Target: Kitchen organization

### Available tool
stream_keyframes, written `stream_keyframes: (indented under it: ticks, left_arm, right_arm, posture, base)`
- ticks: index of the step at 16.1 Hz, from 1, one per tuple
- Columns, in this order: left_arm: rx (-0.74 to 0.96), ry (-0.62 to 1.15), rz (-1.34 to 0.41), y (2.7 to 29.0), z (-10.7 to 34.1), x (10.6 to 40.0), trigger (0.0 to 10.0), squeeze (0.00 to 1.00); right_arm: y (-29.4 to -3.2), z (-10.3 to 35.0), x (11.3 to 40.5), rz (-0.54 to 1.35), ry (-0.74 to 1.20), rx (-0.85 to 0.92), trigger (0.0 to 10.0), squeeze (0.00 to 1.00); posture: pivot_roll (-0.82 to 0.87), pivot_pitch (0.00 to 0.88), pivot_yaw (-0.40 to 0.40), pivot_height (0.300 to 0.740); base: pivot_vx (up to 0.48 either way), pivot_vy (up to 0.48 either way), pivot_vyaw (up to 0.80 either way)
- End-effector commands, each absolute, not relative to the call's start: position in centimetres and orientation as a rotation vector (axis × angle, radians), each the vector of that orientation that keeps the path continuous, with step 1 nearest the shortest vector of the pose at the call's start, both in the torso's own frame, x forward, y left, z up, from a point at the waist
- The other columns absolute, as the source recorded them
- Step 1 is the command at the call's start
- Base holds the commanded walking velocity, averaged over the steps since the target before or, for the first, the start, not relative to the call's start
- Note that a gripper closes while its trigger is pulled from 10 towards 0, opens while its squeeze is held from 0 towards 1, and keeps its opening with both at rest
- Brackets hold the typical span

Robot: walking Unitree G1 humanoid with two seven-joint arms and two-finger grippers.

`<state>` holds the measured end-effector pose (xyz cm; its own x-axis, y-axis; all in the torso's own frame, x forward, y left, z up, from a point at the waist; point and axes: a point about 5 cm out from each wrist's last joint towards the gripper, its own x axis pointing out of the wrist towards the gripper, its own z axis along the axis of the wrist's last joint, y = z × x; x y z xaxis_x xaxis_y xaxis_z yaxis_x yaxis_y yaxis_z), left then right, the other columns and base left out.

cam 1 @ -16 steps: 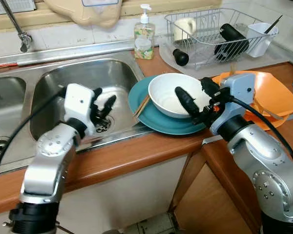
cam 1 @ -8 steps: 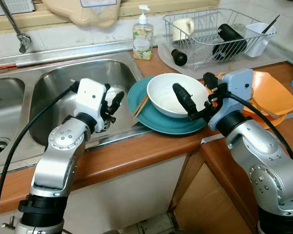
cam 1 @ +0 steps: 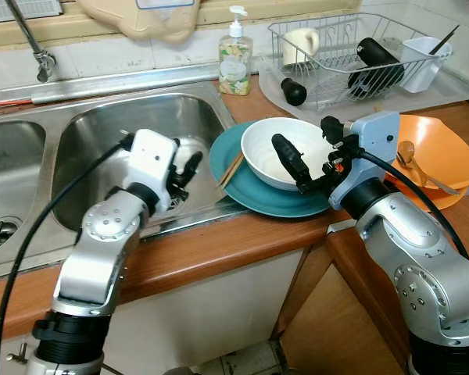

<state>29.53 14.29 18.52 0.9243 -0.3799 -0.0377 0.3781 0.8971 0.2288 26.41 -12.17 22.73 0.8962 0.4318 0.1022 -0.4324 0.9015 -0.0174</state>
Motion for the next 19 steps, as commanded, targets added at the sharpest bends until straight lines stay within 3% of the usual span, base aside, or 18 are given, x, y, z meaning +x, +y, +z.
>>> stream_keyframes:
  ticks: [1, 19]
  left_arm:
    - [0.251, -0.018, -0.400, 14.0, 18.9, 29.6, 10.0, 0.00]
    - [0.299, -0.023, -0.428, 12.7, 18.4, 29.7, 10.0, 0.00]
  right_arm:
    - [-12.4, 22.6, 26.5, 0.435, -0.101, -0.003, 10.0, 1.00]
    - [-12.9, 22.2, 26.7, 0.432, -0.097, -0.025, 10.0, 1.00]
  posture:
    - [-0.06, 0.000, 0.036, 0.740]
    - [-0.08, 0.000, 0.011, 0.740]
  base:
    - [0.000, 0.000, 0.00]
    - [0.000, 0.000, 0.00]
